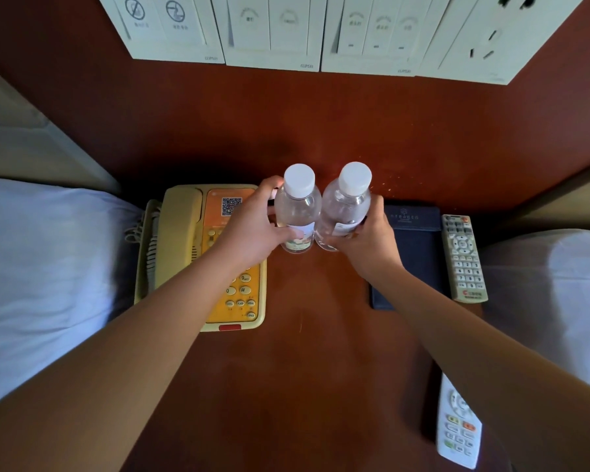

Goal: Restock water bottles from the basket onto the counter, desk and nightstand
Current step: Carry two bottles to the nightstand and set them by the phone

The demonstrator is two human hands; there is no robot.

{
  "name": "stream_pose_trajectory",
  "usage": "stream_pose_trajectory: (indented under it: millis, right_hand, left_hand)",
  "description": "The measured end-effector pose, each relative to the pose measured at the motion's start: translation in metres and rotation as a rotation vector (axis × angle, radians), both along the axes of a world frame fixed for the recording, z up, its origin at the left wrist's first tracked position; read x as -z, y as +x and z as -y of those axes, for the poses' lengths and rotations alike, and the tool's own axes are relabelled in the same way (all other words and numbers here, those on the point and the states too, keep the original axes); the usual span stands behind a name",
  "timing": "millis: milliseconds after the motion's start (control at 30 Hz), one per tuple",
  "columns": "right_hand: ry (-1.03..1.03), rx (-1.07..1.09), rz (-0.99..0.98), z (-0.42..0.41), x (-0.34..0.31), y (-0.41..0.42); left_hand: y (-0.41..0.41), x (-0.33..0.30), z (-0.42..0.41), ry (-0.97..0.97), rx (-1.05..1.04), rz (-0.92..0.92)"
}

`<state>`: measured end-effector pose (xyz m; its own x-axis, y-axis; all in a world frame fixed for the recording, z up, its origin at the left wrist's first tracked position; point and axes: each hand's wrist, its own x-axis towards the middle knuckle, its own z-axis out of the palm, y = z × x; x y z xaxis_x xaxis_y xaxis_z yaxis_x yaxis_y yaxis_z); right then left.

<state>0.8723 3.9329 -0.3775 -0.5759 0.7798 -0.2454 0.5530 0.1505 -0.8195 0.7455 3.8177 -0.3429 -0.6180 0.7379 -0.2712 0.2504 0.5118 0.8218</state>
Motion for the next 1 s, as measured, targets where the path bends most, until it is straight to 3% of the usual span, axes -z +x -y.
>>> stream_pose_trajectory:
  millis: [367, 867, 1000]
  right_hand:
    - [0.028, 0.074, 0.006, 0.009, -0.002, -0.002]
    - [-0.003, 0.117, -0.008, 0.02, -0.001, 0.001]
    - [-0.022, 0.105, 0.014, 0.025, -0.01, 0.01]
  left_hand:
    - [-0.001, 0.001, -0.004, -0.071, 0.029, -0.097]
    - [0.001, 0.006, -0.003, -0.05, 0.036, -0.058]
    - [0.006, -0.006, 0.01, -0.125, 0.015, -0.139]
